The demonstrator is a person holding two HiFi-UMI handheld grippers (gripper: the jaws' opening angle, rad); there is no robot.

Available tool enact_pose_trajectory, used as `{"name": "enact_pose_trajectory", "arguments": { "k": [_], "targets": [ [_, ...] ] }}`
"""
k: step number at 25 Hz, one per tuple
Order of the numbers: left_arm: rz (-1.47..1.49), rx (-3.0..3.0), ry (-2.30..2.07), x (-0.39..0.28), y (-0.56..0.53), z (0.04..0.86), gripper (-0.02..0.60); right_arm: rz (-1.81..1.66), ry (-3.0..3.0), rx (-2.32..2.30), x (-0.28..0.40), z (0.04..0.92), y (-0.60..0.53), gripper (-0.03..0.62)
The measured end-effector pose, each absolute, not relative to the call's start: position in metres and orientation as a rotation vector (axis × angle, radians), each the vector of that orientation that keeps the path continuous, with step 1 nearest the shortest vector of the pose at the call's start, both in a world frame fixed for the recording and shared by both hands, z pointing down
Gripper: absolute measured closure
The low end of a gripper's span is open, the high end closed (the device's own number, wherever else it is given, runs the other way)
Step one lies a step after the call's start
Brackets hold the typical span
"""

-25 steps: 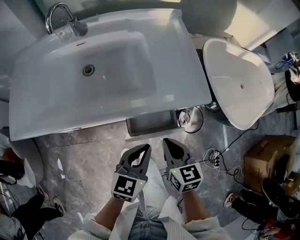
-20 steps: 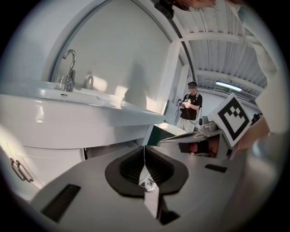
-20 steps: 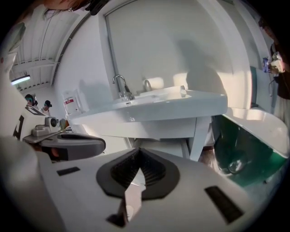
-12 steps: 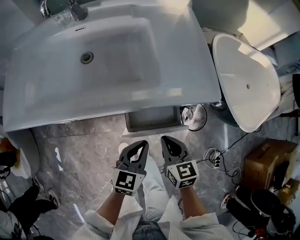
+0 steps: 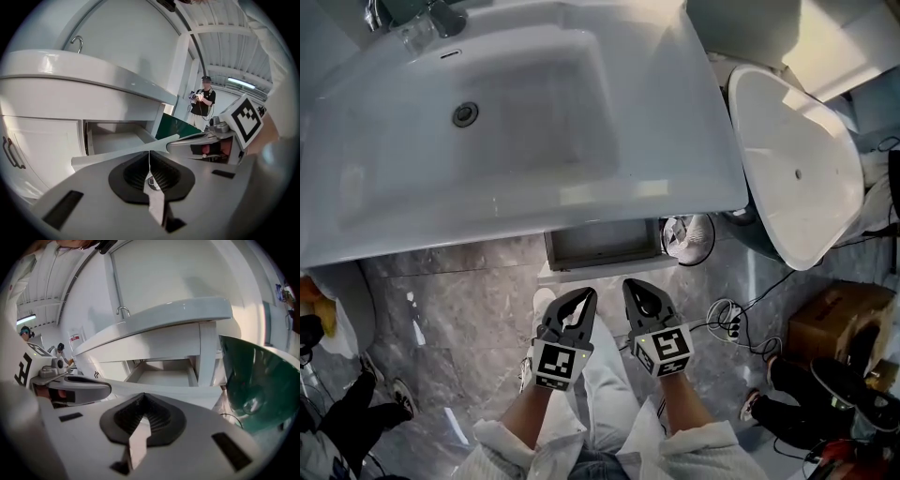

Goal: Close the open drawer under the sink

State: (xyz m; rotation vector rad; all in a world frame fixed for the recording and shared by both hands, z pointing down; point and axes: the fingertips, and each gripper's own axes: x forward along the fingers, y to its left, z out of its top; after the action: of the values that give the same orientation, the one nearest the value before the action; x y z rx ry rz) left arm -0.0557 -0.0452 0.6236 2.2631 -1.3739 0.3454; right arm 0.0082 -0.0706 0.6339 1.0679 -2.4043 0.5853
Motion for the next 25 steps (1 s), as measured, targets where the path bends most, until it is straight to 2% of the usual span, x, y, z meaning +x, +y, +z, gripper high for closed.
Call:
{"name": "enact_pose_trajectory", "arguments": {
  "k": [10,25],
  "targets": [
    [0.38,2.18,-1.381,-0.064,-0.052,0.651,0.565,0.619,-2.374,1.059,0.007,0.659,-0.077,0.583],
    [0.36,2.138,-1.386,-0.068,-0.063,0.651,0.566,0.655,-2.344,1.159,0.005,0.661,-0.088,0.584]
  ]
}}
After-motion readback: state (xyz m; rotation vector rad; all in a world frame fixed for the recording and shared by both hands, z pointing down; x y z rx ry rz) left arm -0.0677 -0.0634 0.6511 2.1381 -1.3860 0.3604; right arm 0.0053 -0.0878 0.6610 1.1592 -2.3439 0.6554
